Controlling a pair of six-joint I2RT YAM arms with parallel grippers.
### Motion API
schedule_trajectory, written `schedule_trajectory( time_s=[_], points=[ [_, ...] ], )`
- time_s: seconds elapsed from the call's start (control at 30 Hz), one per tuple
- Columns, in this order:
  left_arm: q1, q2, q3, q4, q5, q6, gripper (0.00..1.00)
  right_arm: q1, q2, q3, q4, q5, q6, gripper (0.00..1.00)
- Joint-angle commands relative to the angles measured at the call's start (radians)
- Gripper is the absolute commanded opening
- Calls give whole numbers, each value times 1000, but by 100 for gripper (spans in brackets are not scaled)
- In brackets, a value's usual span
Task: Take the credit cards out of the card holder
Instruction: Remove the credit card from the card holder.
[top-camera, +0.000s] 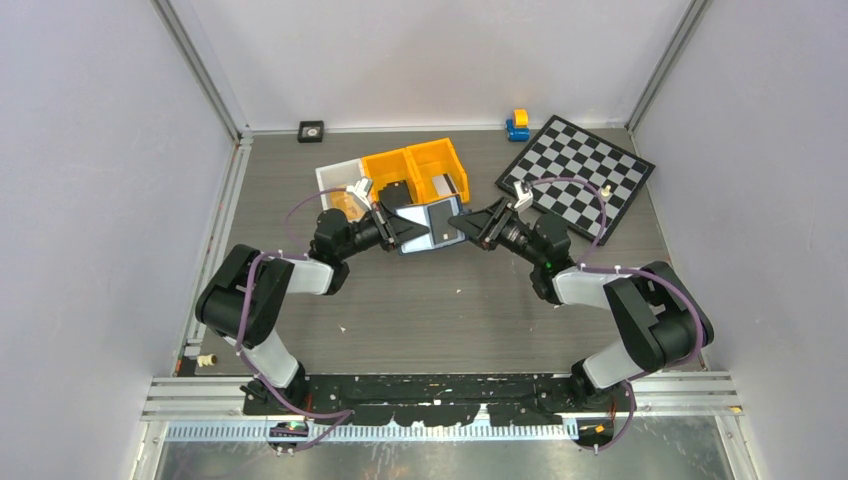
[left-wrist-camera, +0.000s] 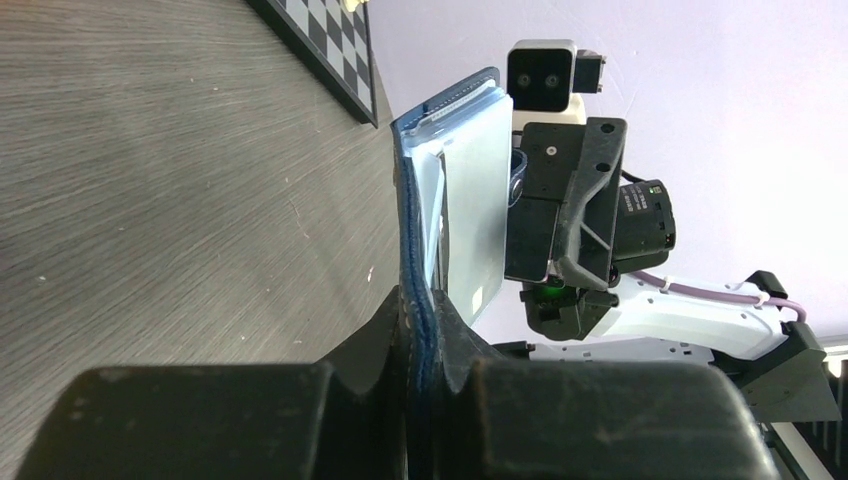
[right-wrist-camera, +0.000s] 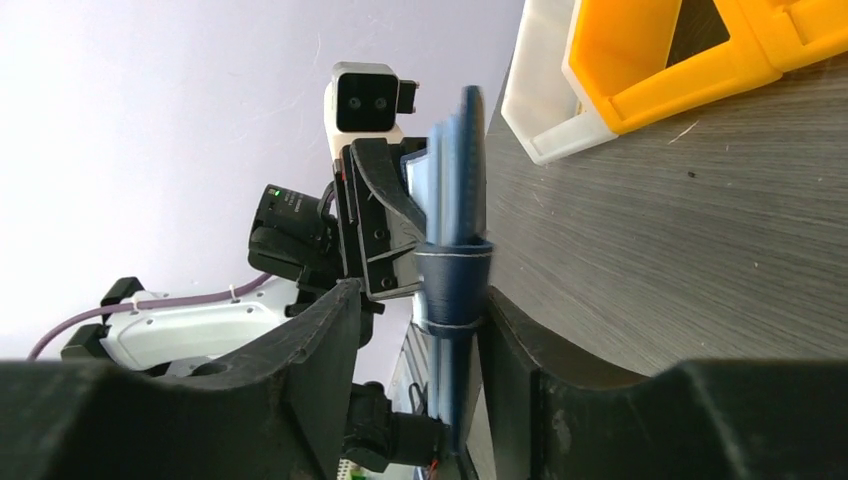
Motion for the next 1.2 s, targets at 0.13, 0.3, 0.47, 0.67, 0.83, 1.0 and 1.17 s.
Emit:
schedule_trajectory(
  time_s=[0.13,0.3,0.47,0.67,0.83,1.0,1.17],
  points=[
    [10,-20,16,42,7,-1,0,-11,-24,-2,99,-9,31,27],
    [10,-31,14,43,8,1,0,-11,-20,15,34,-5,14,3],
    [19,-35,9,40,7,-5,0,-12,-42,14,-17,10,-14,1],
    [57,-42,-21,-1,-22,-14,25,-28,-69,-12,-6,33,-15,0],
    [82,-109,-37,-170,-70,41,50,-44,-110,-29,-61,70,-41,1],
    [91,-256,-53,-338,-147,140,54,-46,-186,-18,-247,143,-130,1],
    [70,-410,-38,-457,-185,251,48,-47,-207,-6,-331,172,-179,1]
  ],
)
